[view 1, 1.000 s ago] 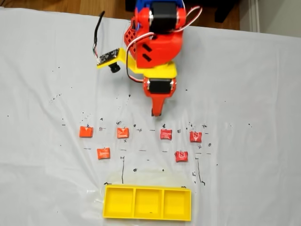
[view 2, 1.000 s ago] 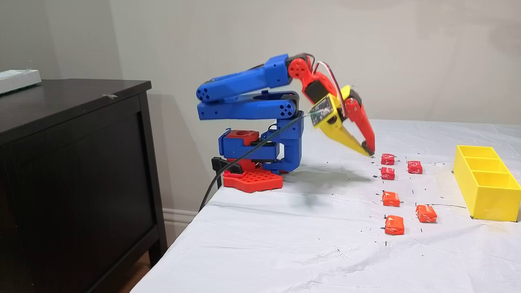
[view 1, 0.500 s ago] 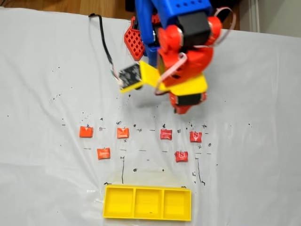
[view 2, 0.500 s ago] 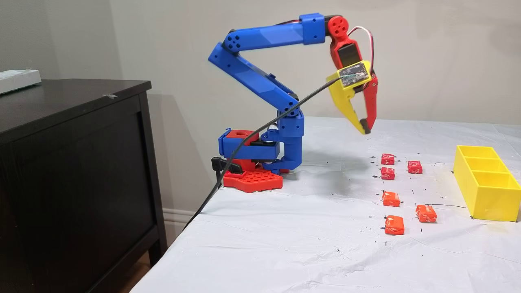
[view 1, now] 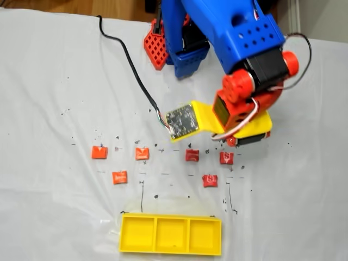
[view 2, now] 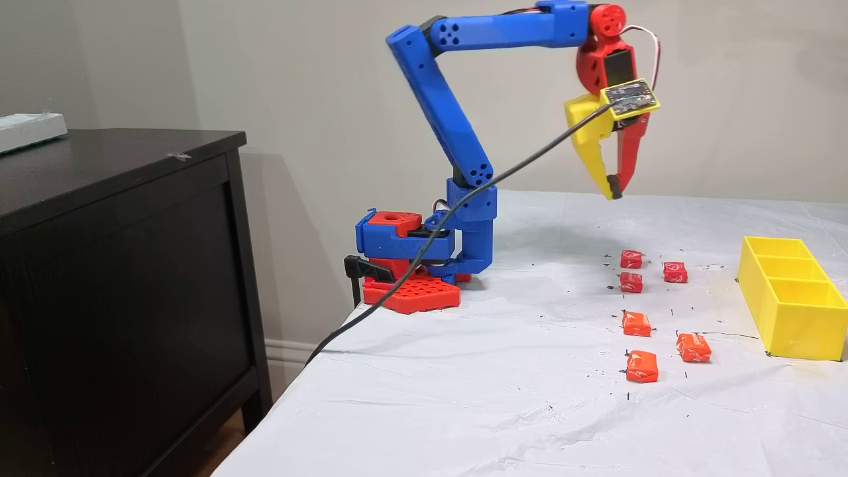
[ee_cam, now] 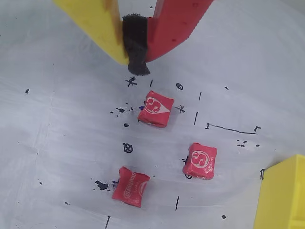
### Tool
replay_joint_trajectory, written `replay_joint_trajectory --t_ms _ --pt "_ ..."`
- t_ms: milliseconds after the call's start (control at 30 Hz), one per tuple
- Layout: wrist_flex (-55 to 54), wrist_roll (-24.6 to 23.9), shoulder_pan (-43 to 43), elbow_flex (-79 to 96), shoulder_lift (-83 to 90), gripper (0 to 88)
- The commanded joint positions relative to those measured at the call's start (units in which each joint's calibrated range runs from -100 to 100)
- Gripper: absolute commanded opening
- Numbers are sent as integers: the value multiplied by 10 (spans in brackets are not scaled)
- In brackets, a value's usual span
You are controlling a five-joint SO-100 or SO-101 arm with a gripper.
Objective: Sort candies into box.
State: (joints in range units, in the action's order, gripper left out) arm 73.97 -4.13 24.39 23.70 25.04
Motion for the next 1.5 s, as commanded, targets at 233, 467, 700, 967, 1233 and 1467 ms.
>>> replay_joint_trajectory --t_ms 233,467,700,967,1233,1467 --pt "-41 7 6 -2 -31 120" --pt "-79 8 7 24 -60 215" --pt "-102 6 15 38 -91 274" --pt "-136 6 21 48 -130 307" --pt "-153 6 19 48 -152 333" --pt "-159 9 20 50 -166 335"
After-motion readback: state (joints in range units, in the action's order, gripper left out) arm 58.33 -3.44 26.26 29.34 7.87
